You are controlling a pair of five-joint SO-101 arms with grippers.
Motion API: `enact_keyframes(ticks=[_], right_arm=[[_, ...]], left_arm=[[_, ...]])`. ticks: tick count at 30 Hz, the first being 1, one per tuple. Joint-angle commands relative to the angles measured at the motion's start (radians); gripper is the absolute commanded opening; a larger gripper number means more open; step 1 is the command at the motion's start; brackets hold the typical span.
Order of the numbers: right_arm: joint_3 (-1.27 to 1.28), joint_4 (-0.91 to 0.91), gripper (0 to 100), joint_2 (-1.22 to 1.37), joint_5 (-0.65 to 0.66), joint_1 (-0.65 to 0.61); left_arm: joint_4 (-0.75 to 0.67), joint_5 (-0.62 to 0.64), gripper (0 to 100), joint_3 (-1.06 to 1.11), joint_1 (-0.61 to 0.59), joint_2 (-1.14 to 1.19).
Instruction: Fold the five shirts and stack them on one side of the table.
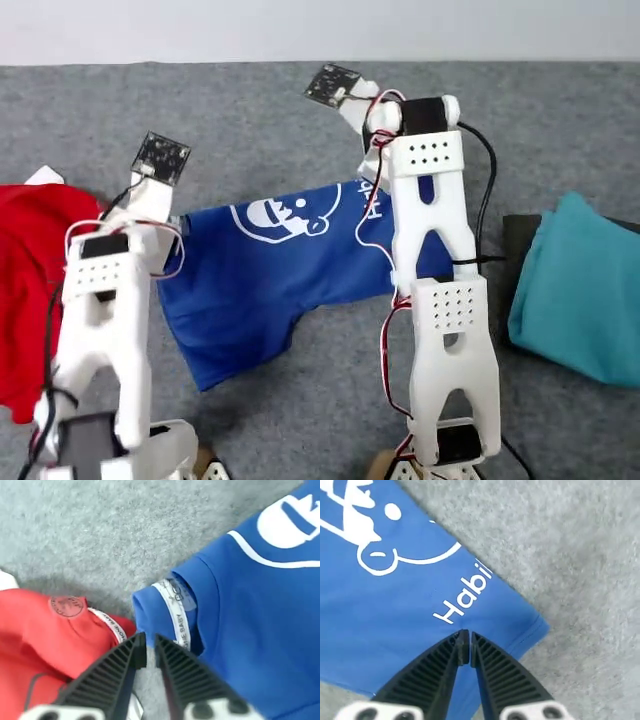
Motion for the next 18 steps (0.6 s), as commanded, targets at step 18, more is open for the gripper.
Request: enact_keyframes(ticks=[18], right_arm=[[-0.043, 0.044, 1.0, -0.051, -0.069, 0.036]], left_arm=[[0.381, -0.043, 7, -1.033, -0.075, 0.868]])
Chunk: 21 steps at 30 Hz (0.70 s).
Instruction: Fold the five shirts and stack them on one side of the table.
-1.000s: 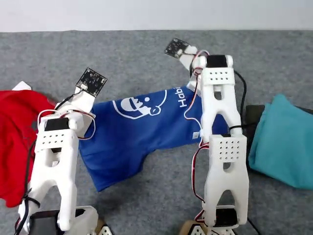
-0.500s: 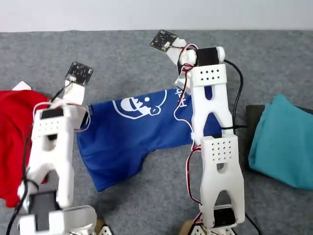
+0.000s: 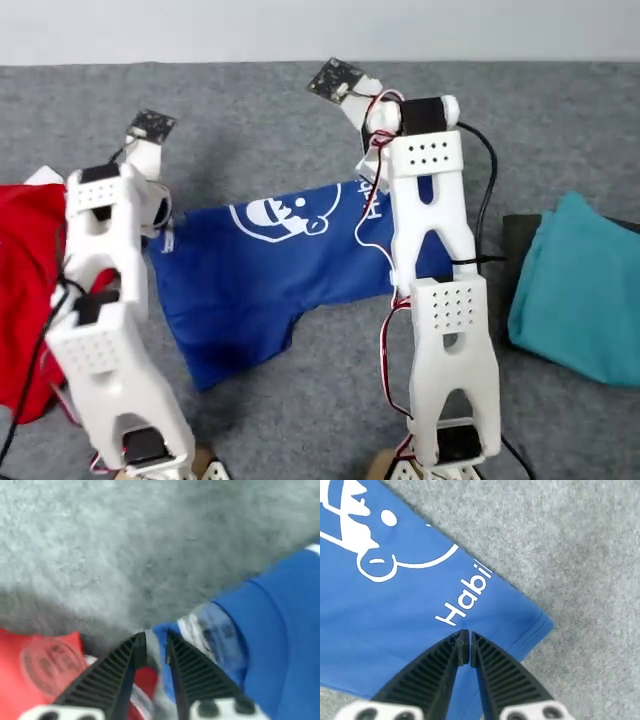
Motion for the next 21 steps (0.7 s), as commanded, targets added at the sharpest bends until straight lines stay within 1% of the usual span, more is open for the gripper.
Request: enact_keyframes(ticks=[1, 6, 10, 14, 17, 19, 21], right_arm=[[-0.043, 0.044, 1.0, -0.051, -0.011, 0.038], [-0.043, 0.044, 1.0, -0.053, -0.011, 0.036], [-0.051, 0.044, 1.0, -0.056, -0.011, 0.031], [-0.046, 0.045, 1.0, -0.065, -0.011, 0.031], [-0.041, 0.047, 1.0, -0.097, -0.011, 0.022], [-0.035, 0.047, 1.0, -0.119, -0.011, 0.008], [0.028, 0.047, 1.0, -0.154, -0.011, -0.019]], left_arm=[[0.08, -0.038, 6, -0.219, -0.005, 0.069], [0.172, -0.043, 5, -0.463, 0.002, 0.173], [0.345, -0.055, 5, -0.65, -0.003, 0.198], [0.519, -0.037, 5, -0.817, -0.029, 0.186], [0.615, 0.029, 5, -0.946, -0.086, 0.172], [0.628, 0.071, 5, -1.006, -0.149, 0.163], [0.628, 0.101, 5, -1.032, -0.23, 0.144]])
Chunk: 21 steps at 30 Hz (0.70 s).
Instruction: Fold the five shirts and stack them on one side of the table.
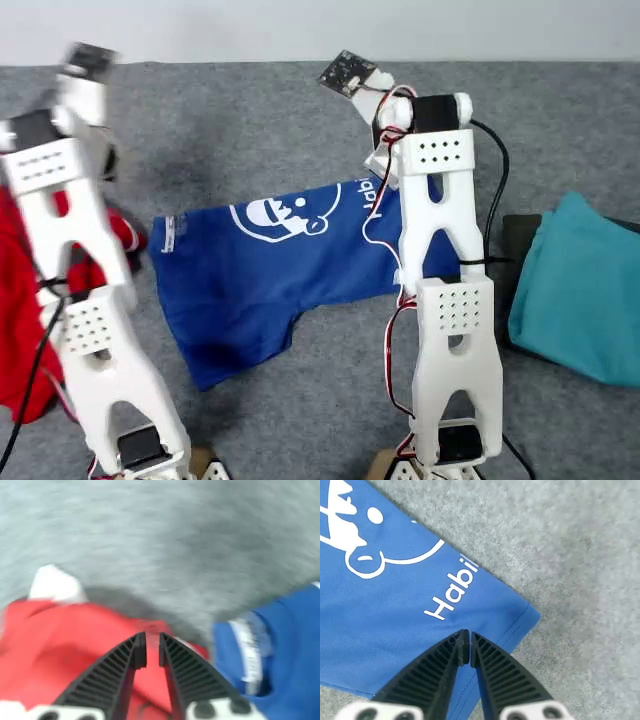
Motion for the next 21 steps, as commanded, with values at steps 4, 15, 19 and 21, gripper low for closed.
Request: enact_keyframes(ticks=[4, 15, 19, 21], right_arm=[[0.315, 0.045, 1.1, -0.239, -0.011, -0.127], [1.016, 0.039, 3.9, -0.565, -0.012, -0.513], [1.076, 0.039, 15.2, -0.598, -0.014, -0.65], [1.079, 0.039, 17.2, -0.599, -0.014, -0.705]], left_arm=[[0.032, 0.048, 5, -0.077, -0.256, -0.094], [0.031, -0.032, 5, -0.033, -0.562, -0.091], [0.031, -0.031, 5, -0.022, -0.577, -0.091], [0.031, -0.029, 5, -0.021, -0.577, -0.091]])
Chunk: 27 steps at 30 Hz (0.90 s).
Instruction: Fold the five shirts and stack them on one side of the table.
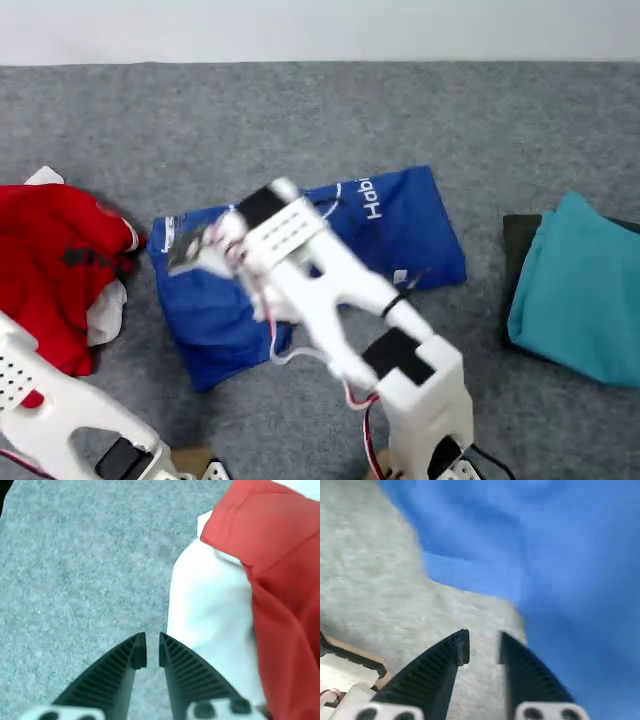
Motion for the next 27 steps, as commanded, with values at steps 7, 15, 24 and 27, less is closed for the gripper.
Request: enact_keyframes(ticks=[7, 15, 24, 27], right_arm=[[0.005, 0.012, 17.6, -0.062, -0.015, -0.225], [0.0, -0.12, 17.6, 0.12, -0.069, -0.239], [-0.012, -0.203, 9.2, 0.197, -0.069, -0.226], [-0.04, -0.202, 0.9, 0.183, -0.086, -0.199]], left_arm=[[0.023, -0.011, 5, -0.004, -0.011, -0.077], [0.023, -0.008, 5, -0.007, -0.011, -0.084], [0.025, -0.008, 5, -0.002, -0.04, -0.084], [0.023, -0.012, 5, -0.005, -0.055, -0.084]])
